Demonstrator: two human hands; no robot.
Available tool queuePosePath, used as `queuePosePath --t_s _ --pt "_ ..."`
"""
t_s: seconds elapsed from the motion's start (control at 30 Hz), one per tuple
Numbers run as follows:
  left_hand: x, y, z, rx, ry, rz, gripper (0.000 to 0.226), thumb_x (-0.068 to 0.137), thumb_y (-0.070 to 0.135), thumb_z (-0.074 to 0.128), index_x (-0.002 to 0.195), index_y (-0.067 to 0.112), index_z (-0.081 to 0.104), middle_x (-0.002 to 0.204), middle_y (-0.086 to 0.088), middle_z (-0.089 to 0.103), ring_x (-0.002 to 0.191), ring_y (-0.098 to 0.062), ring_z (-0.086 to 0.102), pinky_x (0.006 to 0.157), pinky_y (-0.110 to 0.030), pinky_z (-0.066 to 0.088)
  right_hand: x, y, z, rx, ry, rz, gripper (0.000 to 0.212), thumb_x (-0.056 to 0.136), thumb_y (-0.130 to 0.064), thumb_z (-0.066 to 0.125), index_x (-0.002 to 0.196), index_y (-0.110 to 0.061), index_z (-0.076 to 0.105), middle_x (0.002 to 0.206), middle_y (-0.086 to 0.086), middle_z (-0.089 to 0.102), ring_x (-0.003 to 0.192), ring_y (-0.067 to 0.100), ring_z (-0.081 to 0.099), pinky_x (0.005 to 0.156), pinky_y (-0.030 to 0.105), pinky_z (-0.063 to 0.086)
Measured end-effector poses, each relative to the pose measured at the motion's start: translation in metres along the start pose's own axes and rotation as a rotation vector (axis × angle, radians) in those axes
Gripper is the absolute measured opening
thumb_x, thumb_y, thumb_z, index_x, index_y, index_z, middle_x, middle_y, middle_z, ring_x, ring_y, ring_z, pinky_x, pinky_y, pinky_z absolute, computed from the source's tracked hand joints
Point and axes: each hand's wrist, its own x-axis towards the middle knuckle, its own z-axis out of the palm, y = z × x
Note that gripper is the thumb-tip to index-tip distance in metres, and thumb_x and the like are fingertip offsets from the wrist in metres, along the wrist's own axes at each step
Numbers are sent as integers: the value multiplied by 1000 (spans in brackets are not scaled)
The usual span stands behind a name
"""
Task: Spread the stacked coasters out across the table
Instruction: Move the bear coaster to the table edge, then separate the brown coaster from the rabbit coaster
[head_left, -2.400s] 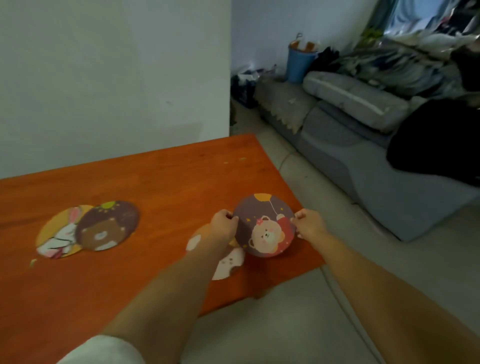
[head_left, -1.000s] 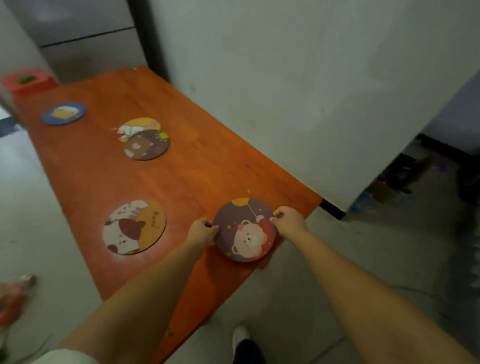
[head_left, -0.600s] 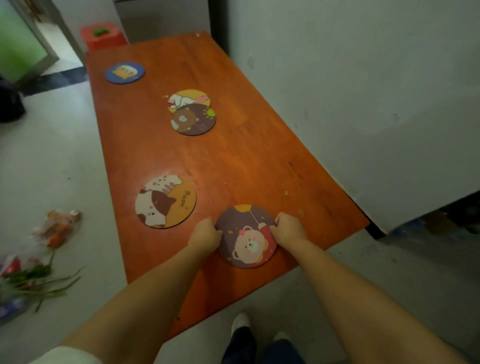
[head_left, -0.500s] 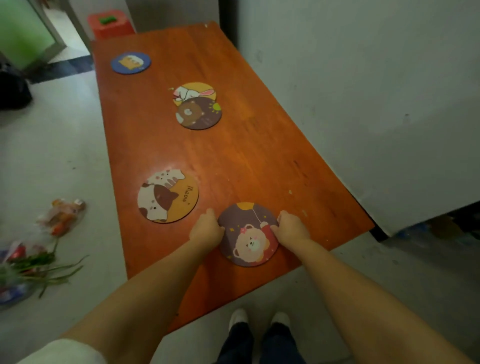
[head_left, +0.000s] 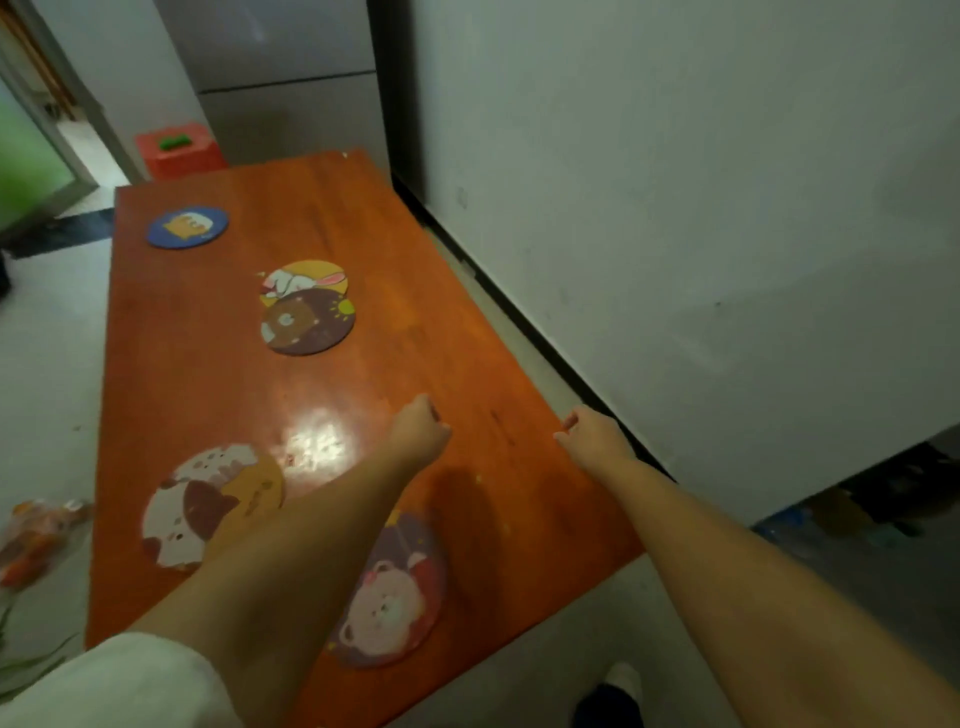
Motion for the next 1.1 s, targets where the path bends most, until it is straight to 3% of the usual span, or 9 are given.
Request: queuePosePath --t_s 0.2,0.3,0.43,0.5,0.63,0.73,0.9,0.97,1.1 --pt "49 101 75 -91 71 -1 32 84 11 55 65 25 33 66 1 42 57 -16 39 48 -29 27 82 80 -85 56 17 -41 25 88 -24 58 109 -10 59 114 13 64 97 28 61 78 32 47" --pt "60 144 114 -168 130 -67 34 83 12 57 63 26 34 66 4 43 64 -19 44 48 -25 30 122 107 -125 89 -50 -64 22 87 -24 60 104 -11 59 110 13 66 93 27 62 79 34 50" --pt "78 187 146 -232 181 -154 33 84 15 58 63 27 35 67 6 45 59 -13 45 49 -22 32 169 118 -167 76 -105 -139 23 87 -21 59 104 -7 61 109 16 67 98 31 63 79 31 46" --pt "90 198 149 -260 211 -195 32 84 15 58 64 26 36 69 4 47 65 -19 49 51 -25 34 194 110 -175 69 -136 -186 20 87 -21 58 102 -8 60 108 16 67 99 30 63 77 29 44" --pt "114 196 136 -312 341 -278 9 84 14 59 86 13 50 84 -7 56 81 -26 56 69 -28 40 236 75 -169 -10 -211 -305 24 88 -21 59 106 -5 61 111 16 66 102 30 62 82 32 47" --pt "135 180 115 -369 444 -333 13 84 16 60 93 13 51 92 -12 61 83 -27 58 69 -27 39 264 29 -155 -71 -269 -416 27 88 -21 59 109 -5 61 112 19 67 103 33 63 91 39 50" --pt "171 140 70 -490 557 -506 26 84 15 59 107 4 54 108 -25 66 101 -39 63 78 -37 47 306 -59 -122 -168 -384 -576 27 90 -26 57 110 -7 61 106 15 67 99 31 64 86 39 51" --pt "176 128 48 -522 592 -561 20 84 15 59 101 8 52 98 -22 63 90 -37 61 78 -39 47 318 -95 -111 -188 -423 -624 26 89 -24 58 107 -6 62 103 16 69 98 30 64 85 39 51" --pt "167 99 4 -517 669 -658 15 87 18 58 90 13 45 77 -3 48 61 -18 44 56 -29 35 327 -166 -78 -231 -484 -724 24 88 -21 60 102 -3 66 100 19 72 98 33 67 85 37 51"
